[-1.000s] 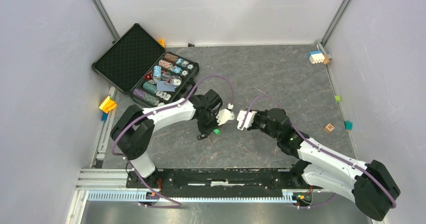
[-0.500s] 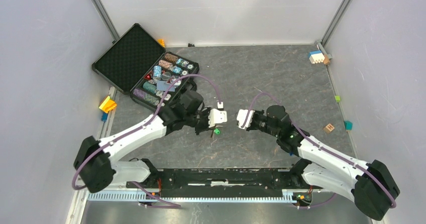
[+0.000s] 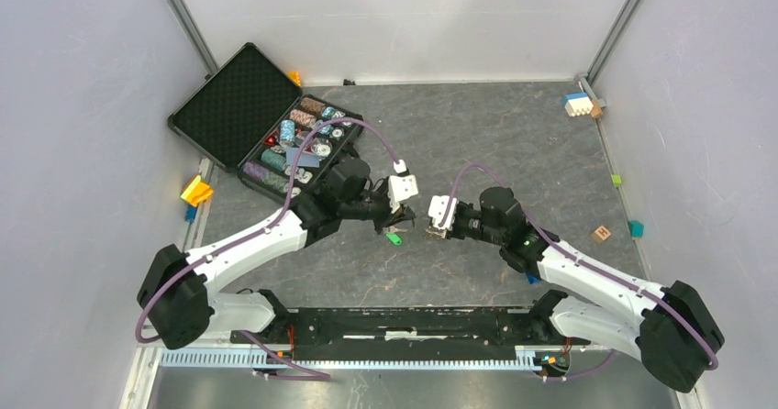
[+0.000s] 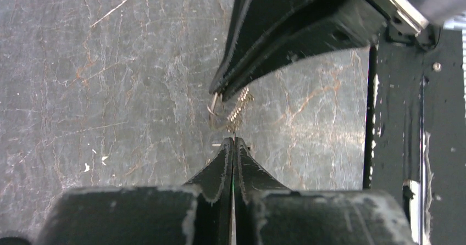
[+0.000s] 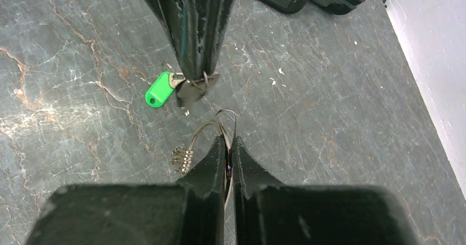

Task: Put the keys on the keyring

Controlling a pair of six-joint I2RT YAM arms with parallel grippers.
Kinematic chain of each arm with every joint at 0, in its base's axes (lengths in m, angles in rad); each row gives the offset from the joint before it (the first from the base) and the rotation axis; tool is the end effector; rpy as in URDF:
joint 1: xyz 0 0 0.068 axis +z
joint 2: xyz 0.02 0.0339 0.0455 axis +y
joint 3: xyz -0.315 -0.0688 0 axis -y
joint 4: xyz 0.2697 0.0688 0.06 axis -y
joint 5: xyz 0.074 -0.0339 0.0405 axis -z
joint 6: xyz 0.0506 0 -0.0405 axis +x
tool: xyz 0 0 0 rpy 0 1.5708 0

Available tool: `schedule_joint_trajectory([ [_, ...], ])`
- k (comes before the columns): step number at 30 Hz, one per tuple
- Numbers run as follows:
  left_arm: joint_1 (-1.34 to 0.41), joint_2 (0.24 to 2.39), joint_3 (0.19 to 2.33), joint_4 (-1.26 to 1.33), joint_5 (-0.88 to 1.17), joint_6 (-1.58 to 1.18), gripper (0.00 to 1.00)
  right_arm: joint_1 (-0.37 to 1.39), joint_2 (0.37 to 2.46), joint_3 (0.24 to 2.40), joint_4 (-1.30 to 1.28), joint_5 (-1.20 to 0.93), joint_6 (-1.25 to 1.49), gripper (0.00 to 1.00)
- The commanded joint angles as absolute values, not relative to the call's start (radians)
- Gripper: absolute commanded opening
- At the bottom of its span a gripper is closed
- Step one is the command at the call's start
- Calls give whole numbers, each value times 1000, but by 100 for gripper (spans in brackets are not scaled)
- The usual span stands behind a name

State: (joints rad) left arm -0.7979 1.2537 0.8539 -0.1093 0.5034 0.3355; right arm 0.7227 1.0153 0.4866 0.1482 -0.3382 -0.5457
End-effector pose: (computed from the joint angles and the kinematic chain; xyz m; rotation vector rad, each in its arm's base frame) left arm 0.1898 -0.2296 0.3054 1.3854 1.5907 -0.8027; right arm 0.1614 0.1647 0.2517 -1.3314 1.4312 0.4464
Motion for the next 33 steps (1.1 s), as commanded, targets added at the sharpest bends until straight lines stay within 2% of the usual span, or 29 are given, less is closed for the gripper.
schedule_joint_trajectory([
  [1, -798, 1263, 877, 40, 505, 201, 2, 719, 1018, 542, 178, -377, -511, 0],
  [10, -799, 1272, 817, 139, 500, 170, 2, 712, 1037, 553, 186, -382, -475, 0],
  [19, -800, 1230, 755, 174, 481, 337, 2, 686, 1066, 569, 173, -405, -424, 0],
  [33, -851, 1245, 662, 359, 317, 302, 2, 632, 1108, 592, 191, -490, -324, 0],
])
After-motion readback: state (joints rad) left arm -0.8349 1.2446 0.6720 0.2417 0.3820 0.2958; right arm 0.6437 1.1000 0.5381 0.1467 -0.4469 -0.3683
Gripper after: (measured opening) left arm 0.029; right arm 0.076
